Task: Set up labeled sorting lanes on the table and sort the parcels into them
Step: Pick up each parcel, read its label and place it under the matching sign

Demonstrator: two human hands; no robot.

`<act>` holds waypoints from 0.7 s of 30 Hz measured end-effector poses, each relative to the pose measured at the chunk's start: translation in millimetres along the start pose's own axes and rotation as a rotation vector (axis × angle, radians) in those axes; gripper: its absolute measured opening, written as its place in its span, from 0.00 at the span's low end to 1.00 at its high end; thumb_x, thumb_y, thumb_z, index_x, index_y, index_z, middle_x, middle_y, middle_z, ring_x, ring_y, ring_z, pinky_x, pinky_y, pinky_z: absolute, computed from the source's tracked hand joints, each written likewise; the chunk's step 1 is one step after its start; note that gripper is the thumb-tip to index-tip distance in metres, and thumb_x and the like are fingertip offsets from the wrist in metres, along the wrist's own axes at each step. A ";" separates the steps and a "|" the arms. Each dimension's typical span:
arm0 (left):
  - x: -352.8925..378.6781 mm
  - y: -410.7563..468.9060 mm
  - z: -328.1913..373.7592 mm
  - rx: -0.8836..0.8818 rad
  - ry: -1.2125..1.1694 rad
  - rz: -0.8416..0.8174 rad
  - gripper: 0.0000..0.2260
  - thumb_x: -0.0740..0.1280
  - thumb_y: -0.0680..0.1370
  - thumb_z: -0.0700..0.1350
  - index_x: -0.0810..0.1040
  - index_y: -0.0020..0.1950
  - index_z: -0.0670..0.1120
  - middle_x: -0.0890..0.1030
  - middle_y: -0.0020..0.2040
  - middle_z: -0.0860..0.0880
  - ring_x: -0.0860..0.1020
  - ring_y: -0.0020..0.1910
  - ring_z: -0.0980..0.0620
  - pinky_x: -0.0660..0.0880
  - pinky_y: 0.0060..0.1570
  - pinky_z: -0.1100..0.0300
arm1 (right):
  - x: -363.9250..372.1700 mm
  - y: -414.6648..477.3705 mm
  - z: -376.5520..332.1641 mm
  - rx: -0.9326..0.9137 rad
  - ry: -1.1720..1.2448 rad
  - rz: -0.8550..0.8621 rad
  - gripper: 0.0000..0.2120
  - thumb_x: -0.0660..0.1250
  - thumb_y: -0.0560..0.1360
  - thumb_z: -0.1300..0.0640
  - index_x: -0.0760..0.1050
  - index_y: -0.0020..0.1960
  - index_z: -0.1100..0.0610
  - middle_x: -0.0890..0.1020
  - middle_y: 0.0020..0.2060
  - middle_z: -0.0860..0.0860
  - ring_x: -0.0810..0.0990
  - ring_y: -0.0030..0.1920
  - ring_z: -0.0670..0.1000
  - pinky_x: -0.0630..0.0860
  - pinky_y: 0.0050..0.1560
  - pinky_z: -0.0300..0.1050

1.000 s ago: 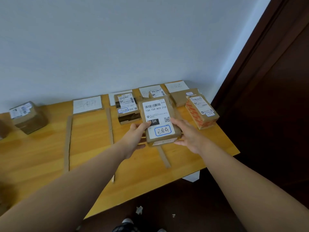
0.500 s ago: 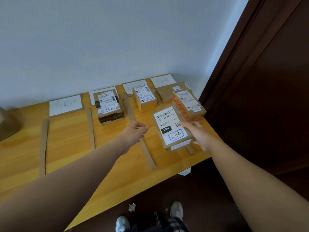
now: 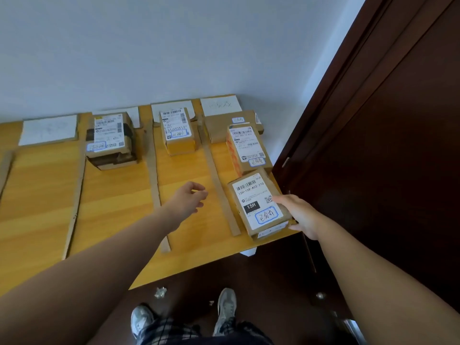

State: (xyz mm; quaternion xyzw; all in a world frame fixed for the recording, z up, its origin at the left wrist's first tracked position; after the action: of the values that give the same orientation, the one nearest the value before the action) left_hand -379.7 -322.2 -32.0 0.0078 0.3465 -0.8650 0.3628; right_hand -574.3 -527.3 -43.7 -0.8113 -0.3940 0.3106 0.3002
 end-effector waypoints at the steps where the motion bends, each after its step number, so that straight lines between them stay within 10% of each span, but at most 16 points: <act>1: 4.4 1.2 -0.8 -0.004 0.002 0.004 0.08 0.62 0.81 0.48 0.73 0.57 0.47 0.78 0.57 0.45 0.77 0.50 0.48 0.74 0.52 0.53 | -2.9 4.7 3.5 0.018 0.007 -0.001 0.16 0.66 0.73 0.41 0.72 0.58 0.46 0.80 0.56 0.48 0.76 0.60 0.51 0.70 0.66 0.60; 21: 32.3 16.3 20.5 -0.012 0.051 0.052 0.08 0.62 0.81 0.47 0.73 0.58 0.46 0.78 0.59 0.43 0.77 0.54 0.46 0.74 0.54 0.53 | -24.4 25.0 3.5 -0.003 0.002 -0.018 0.09 0.60 0.81 0.51 0.72 0.54 0.57 0.80 0.53 0.54 0.79 0.54 0.54 0.81 0.51 0.55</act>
State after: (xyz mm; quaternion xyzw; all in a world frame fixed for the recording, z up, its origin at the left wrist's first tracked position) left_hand -388.4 -362.8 -34.6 0.0368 0.3605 -0.8528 0.3761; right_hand -577.7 -559.3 -57.6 -0.8085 -0.4013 0.3064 0.3023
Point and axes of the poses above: each hand's wrist, its own y-axis towards the middle knuckle, its own x-axis out of the palm, z = x × y, the point moved 6 cm from there along y, towards the middle knuckle
